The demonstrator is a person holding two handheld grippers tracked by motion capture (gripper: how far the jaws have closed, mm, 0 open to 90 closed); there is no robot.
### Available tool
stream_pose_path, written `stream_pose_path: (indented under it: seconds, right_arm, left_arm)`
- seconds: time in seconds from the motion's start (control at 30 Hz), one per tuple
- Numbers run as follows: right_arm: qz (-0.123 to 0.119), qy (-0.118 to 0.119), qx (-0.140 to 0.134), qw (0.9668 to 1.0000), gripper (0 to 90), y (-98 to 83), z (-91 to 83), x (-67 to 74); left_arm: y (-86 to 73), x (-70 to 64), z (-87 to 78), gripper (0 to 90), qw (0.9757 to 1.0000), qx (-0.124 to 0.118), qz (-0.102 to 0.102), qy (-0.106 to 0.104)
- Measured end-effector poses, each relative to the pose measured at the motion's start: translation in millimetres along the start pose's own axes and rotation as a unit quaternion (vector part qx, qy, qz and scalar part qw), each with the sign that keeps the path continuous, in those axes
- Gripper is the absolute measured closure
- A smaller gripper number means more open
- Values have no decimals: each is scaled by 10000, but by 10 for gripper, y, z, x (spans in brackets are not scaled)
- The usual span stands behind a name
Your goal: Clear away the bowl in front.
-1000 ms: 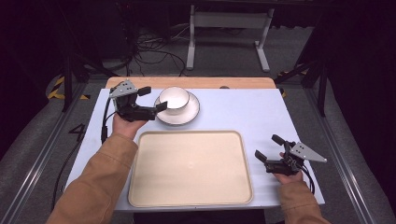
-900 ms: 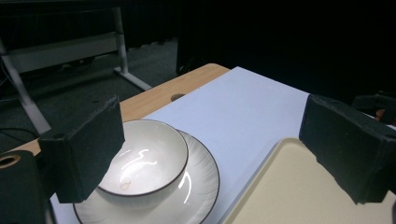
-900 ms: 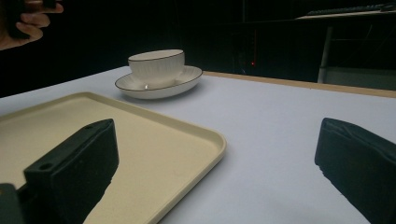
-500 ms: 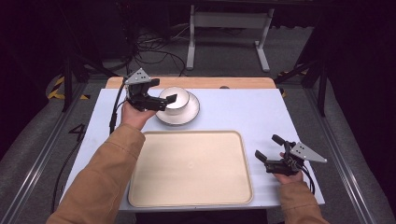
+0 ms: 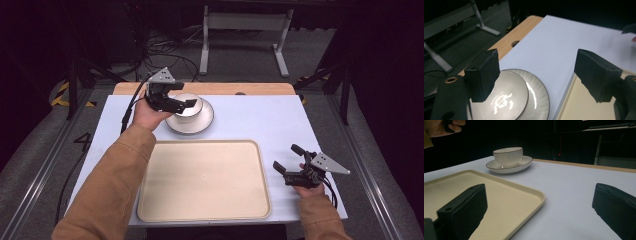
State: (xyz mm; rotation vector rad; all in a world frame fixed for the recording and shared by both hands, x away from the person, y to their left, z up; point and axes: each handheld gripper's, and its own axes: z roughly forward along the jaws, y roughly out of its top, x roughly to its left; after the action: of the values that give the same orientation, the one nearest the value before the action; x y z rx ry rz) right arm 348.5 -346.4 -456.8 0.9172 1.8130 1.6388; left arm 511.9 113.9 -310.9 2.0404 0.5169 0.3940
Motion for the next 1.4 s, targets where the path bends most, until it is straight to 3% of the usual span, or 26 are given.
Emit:
stream_pose_path:
  seconds: [0.1, 0.2, 0.37, 0.47, 0.6, 0.77, 0.87, 1.03, 1.2, 1.4]
  right_arm:
    - [-4, 2, 1, 10000, 4, 0, 0, -2]
    - [13, 10, -9, 10000, 4, 0, 0, -2]
    - [15, 13, -7, 10000, 4, 0, -2, -3]
    - [5, 21, -6, 10000, 5, 0, -1, -4]
    - [11, 38, -3, 10000, 5, 0, -1, -5]
    - [12, 52, -5, 10000, 5, 0, -2, -6]
    - [15, 55, -3, 10000, 5, 0, -2, -6]
    - [4, 52, -1, 10000, 5, 0, -1, -5]
    - [-8, 45, 4, 10000, 5, 0, 0, -3]
    - [-21, 37, -3, 10000, 7, -1, 2, 2]
  left_arm:
    - [25, -18, 74, 252, 9987, 366, 338, 69]
    - [39, -20, 130, 292, 9972, 528, 522, 113]
    - [52, 20, 218, 319, 9944, 819, 673, 20]
    - [59, 44, 282, 328, 9912, 1081, 751, -131]
    - [67, 87, 378, 315, 9843, 1540, 805, -293]
    - [42, 84, 484, 330, 9757, 1969, 954, -150]
    - [43, 101, 509, 362, 9751, 2017, 886, -245]
    - [9, 116, 568, 410, 9698, 2178, 1069, -261]
    - [-76, 163, 691, 447, 9625, 2522, 921, -390]
    - [-190, 221, 840, 481, 9513, 2927, 838, -482]
